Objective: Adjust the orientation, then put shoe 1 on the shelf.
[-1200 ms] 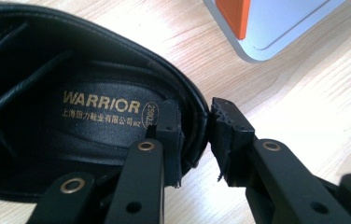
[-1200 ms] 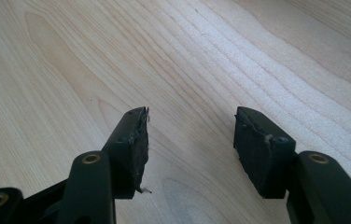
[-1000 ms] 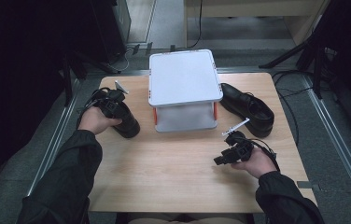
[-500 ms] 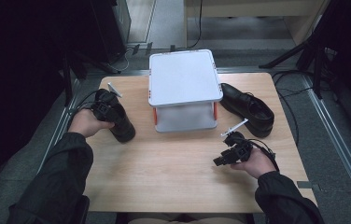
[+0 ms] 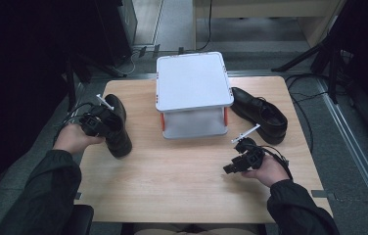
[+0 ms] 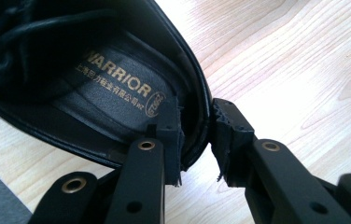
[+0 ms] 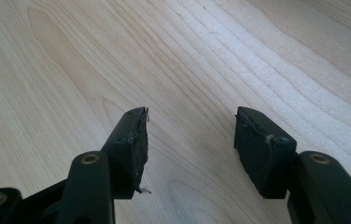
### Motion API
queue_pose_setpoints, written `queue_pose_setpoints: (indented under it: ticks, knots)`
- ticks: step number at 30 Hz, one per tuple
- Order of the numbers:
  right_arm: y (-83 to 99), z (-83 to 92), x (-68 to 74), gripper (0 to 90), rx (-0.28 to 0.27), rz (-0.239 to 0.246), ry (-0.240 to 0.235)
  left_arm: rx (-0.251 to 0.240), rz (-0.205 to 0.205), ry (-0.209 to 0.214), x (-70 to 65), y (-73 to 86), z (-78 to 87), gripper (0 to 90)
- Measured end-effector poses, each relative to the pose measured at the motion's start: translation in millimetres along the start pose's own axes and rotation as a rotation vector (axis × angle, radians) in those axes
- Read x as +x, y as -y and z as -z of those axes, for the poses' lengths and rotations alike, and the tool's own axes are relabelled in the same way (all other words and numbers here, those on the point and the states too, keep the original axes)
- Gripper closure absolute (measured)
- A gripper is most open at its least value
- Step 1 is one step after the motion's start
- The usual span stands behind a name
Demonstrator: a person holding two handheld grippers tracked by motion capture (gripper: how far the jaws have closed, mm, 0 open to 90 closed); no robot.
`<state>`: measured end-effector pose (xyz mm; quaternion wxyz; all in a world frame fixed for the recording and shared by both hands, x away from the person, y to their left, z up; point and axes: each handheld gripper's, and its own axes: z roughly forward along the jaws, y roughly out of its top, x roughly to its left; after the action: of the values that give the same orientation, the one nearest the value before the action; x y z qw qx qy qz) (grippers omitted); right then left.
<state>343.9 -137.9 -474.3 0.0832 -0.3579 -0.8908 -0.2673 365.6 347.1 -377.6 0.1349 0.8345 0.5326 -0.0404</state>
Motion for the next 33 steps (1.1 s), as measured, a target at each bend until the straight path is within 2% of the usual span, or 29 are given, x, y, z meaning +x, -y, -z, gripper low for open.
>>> queue_pose_setpoints:
  ticks: [7, 15, 17, 19, 21, 26, 29, 33]
  knots:
    - [-0.4, -1.7, 0.4, 44.9, 0.008, 0.004, -0.003, 0.007, 0.009, 0.012, 7.1, 11.8, -0.1, 72.8]
    - [-1.2, -3.4, 2.0, 44.8, 0.014, 0.011, -0.006, 0.001, 0.028, 0.005, 5.6, 8.8, -1.1, 68.5]
    - [-1.2, -3.5, 2.0, 44.8, 0.014, 0.01, -0.007, -0.017, 0.035, 0.002, 5.2, 7.5, 0.7, 67.4]
    - [-1.1, -3.0, 1.5, 44.7, 0.013, 0.008, -0.007, -0.047, 0.053, 0.018, 5.8, 6.4, 5.4, 65.6]
    - [-0.9, -3.0, 1.3, 44.7, 0.013, 0.009, -0.007, -0.07, 0.08, 0.009, 7.2, 5.1, 11.3, 65.4]
    - [-0.7, -3.2, 1.4, 44.4, 0.017, 0.01, -0.008, -0.115, 0.185, 0.017, 15.9, 4.5, 23.0, 63.4]
    - [-1.4, -3.5, 1.7, 44.3, 0.018, 0.011, -0.009, -0.116, 0.233, -0.001, 22.5, 5.6, 26.1, 63.2]
    - [-2.4, -4.1, 1.6, 44.2, 0.02, 0.016, -0.011, -0.119, 0.267, -0.017, 30.5, 7.8, 31.2, 63.2]
